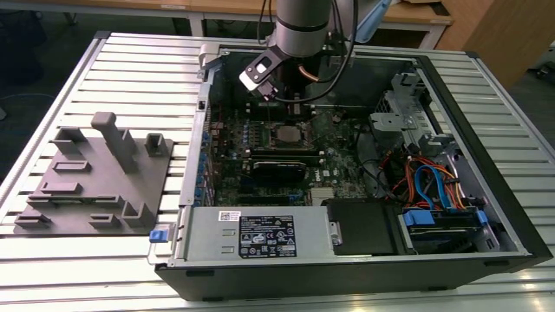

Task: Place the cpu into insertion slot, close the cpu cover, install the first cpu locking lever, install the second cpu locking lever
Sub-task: 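Close the cpu cover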

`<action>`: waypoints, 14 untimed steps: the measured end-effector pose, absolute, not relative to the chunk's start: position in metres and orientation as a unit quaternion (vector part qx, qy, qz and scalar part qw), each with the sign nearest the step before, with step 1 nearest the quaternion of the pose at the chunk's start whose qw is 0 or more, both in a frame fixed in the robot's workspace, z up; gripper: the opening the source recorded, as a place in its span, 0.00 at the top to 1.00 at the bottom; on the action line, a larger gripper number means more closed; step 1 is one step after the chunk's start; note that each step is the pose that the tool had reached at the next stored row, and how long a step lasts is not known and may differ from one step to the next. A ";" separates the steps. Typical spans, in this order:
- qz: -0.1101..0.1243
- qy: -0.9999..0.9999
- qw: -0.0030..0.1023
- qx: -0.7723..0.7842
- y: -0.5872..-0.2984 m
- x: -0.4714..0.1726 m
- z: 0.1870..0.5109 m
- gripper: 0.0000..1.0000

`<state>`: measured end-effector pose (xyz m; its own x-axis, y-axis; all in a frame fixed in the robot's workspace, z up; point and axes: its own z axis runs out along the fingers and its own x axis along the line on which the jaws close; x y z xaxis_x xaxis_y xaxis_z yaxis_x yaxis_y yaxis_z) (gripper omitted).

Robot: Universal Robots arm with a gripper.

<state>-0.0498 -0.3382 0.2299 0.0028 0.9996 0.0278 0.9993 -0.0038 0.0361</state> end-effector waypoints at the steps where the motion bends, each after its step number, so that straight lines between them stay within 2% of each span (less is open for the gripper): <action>1: 0.023 0.706 0.003 0.708 -0.338 -0.050 0.230 0.90; 14: 0.022 0.706 0.003 0.708 -0.338 -0.050 0.233 0.90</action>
<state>-0.0497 -0.3382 0.2327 0.0027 0.9996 0.0272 0.9993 -0.0037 0.0359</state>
